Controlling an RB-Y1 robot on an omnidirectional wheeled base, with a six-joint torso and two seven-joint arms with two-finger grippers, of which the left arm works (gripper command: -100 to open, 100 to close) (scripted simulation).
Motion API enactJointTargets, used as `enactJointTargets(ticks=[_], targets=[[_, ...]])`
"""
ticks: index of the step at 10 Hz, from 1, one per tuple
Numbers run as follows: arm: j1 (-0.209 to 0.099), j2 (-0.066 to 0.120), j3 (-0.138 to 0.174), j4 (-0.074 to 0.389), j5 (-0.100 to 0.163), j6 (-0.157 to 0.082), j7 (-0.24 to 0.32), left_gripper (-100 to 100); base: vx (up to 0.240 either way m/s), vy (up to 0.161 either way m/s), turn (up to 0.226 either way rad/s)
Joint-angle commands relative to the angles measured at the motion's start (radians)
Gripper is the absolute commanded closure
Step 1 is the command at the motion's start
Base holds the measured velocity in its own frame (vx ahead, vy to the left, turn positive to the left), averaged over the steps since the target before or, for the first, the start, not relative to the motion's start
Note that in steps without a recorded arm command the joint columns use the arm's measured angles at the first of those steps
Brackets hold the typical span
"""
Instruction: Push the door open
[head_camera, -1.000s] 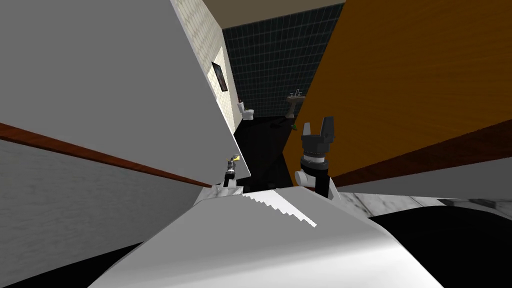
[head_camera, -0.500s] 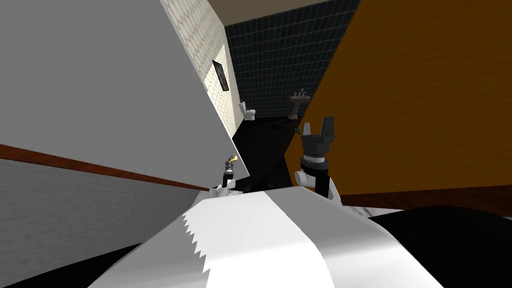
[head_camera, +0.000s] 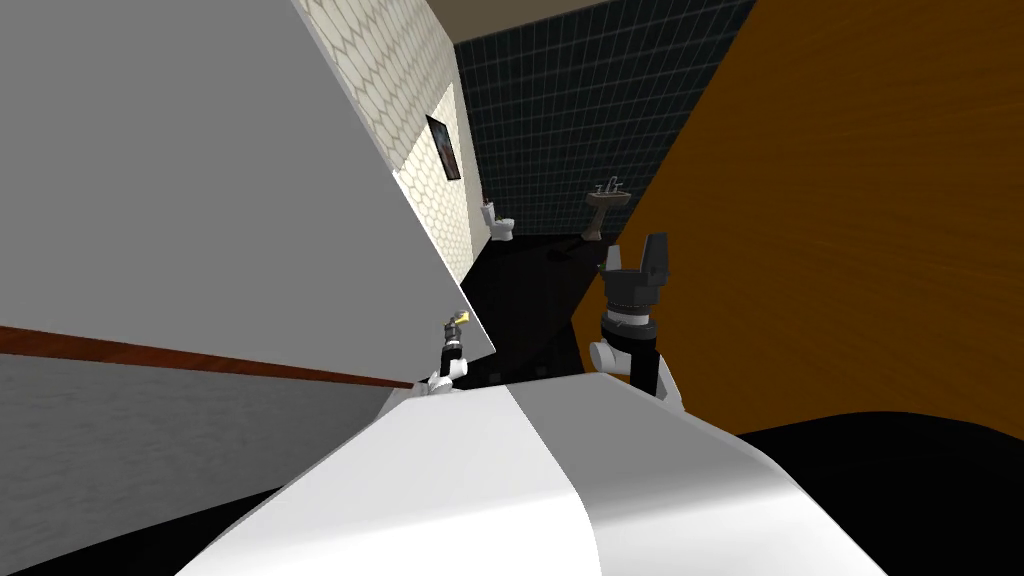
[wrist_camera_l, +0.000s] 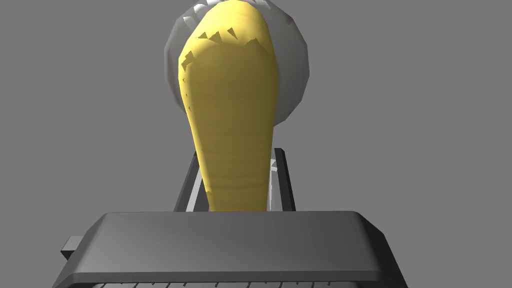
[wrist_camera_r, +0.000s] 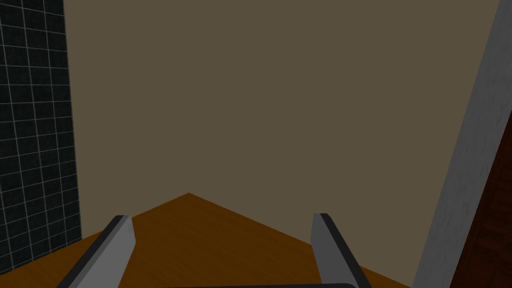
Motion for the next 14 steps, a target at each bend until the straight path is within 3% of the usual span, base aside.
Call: enactJointTargets(ticks=[1,6,14], targets=[[-0.008,0.001,0.020,0.011,0.010,-0.010,-0.009,100,0.149,-0.064,0.064],[-0.005,-0.001,0.046,0.017,0.023,-0.008,-0.020,100,0.131,-0.052,0.045],[0.001,0.014,0.117,0.021,0.065,-0.013,-0.044,100,0.175,-0.011,0.038]])
